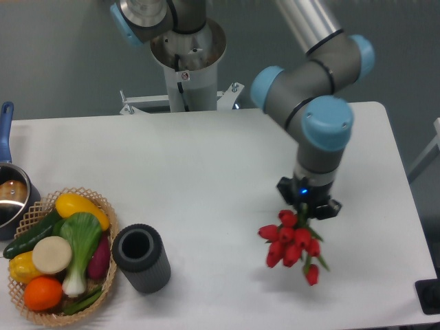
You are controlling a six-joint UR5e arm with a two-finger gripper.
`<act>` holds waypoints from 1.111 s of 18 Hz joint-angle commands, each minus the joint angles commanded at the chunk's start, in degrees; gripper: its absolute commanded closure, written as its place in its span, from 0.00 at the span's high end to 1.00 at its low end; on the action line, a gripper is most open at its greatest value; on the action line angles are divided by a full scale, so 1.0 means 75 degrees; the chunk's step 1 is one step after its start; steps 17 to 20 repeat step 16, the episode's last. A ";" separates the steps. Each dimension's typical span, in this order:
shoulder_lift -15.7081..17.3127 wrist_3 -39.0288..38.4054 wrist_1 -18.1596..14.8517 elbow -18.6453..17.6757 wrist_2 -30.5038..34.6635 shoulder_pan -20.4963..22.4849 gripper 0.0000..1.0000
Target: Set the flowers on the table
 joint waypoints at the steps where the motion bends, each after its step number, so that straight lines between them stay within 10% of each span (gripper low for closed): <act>1: 0.0012 0.0000 0.0000 0.0000 -0.0140 -0.0012 0.55; 3: 0.0024 -0.0012 0.0000 -0.0070 -0.0189 -0.0035 1.00; 20: -0.0011 0.0421 0.0879 -0.0176 -0.0013 0.0609 1.00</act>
